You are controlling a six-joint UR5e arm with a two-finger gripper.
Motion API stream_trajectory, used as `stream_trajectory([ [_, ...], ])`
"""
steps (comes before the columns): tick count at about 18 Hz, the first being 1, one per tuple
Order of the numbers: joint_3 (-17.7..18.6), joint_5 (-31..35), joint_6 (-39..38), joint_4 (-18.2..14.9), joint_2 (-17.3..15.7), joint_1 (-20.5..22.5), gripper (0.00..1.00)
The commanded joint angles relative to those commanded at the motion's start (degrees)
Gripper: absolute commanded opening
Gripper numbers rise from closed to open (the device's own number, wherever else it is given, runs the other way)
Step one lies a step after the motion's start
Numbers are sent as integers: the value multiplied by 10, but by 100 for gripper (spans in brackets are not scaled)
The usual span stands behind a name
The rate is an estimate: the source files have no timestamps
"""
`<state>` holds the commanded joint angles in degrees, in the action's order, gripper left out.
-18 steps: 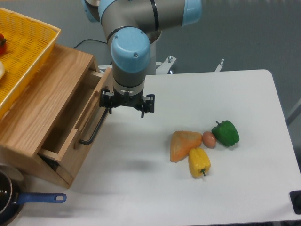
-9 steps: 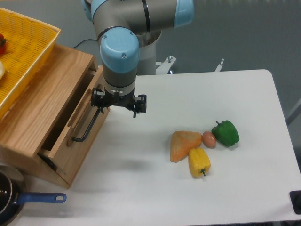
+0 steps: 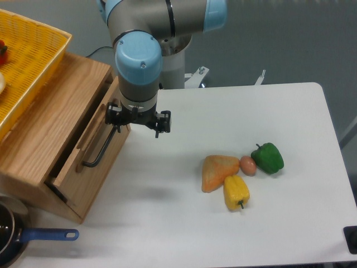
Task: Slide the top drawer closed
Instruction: 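Push the drawer front with the gripper into the cabinet, then keep pushing the drawer front until flush with the cabinet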
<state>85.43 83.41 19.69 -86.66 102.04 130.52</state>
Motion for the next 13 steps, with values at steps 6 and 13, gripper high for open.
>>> stream_trajectory([
  [6, 1, 0, -6, 0, -1, -5, 100],
  [13, 1, 0, -12, 0, -2, -14, 100],
])
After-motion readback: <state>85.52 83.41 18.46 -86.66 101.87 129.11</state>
